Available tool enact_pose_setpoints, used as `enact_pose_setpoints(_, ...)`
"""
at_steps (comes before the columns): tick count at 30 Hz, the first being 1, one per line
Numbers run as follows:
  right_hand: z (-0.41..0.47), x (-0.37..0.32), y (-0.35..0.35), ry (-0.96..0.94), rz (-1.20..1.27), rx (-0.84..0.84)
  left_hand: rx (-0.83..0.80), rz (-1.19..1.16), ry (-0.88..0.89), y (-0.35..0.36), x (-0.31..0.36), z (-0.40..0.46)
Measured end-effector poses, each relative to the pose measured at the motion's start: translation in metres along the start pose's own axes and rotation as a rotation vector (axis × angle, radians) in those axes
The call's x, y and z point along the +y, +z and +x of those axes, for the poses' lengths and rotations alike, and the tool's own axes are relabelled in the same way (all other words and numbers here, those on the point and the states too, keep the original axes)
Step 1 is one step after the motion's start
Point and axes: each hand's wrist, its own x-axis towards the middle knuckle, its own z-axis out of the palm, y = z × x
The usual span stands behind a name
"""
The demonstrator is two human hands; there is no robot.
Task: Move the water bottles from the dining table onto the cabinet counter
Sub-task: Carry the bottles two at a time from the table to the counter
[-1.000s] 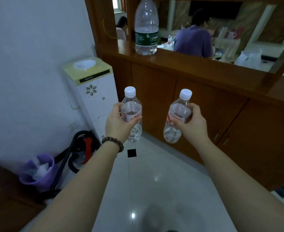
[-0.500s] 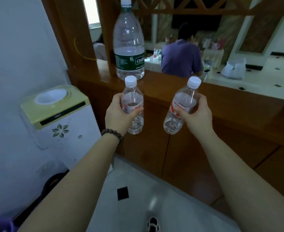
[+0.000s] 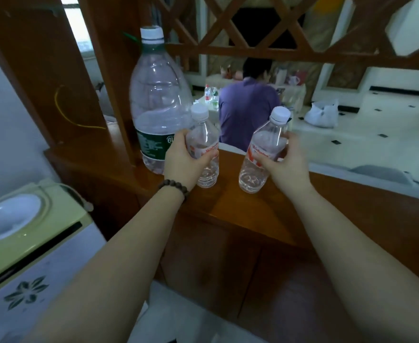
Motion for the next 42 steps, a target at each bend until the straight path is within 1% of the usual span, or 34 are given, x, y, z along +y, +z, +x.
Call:
enact_pose_setpoints(5, 0.038, 0.007, 0.030, -0.004, -0.076, -0.005, -0.072, 0.031, 0.003, 0.029, -0.024, 0.047)
enact_pose_setpoints(10, 0.064, 0.013, 0.050, 0.038, -0.116, -0.046, -0.133, 0.052, -0.031, 0.050, -0.042, 0.075)
enact_pose_setpoints(13, 0.072, 0.015, 0.058, 0.064, -0.152, -0.041, -0.157, 0.050, -0.050, 0.059, -0.047, 0.082)
enact_pose_setpoints(18, 0.078, 0.021, 0.063, 0.065, -0.226, -0.006, -0.154, 0.074, -0.033, 0.066, -0.056, 0.089)
enact_pose_setpoints(23, 0.078, 0.024, 0.064, 0.110, -0.189, 0.012, -0.198, 0.081, -0.040, 0.068, -0.063, 0.090)
enact_pose_setpoints(27, 0.076, 0.025, 0.064, 0.106, -0.208, -0.026, -0.242, 0.094, -0.030, 0.066, -0.062, 0.086)
enact_pose_setpoints(30, 0.068, 0.028, 0.063, 0.102, -0.208, -0.067, -0.262, 0.159, -0.007, 0.062, -0.060, 0.078)
enact_pose_setpoints(33, 0.054, 0.034, 0.061, 0.131, -0.248, -0.120, -0.266, 0.285, 0.046, 0.055, -0.057, 0.065)
enact_pose_setpoints(37, 0.027, 0.040, 0.053, 0.077, -0.409, -0.131, -0.275, 0.483, 0.131, 0.045, -0.056, 0.039)
enact_pose_setpoints(39, 0.013, 0.041, 0.048, 0.052, -0.483, -0.130, -0.266, 0.580, 0.140, 0.042, -0.055, 0.023)
enact_pose_setpoints(42, -0.007, 0.042, 0.038, 0.054, -0.548, -0.129, -0.309, 0.602, 0.144, 0.042, -0.053, 0.002)
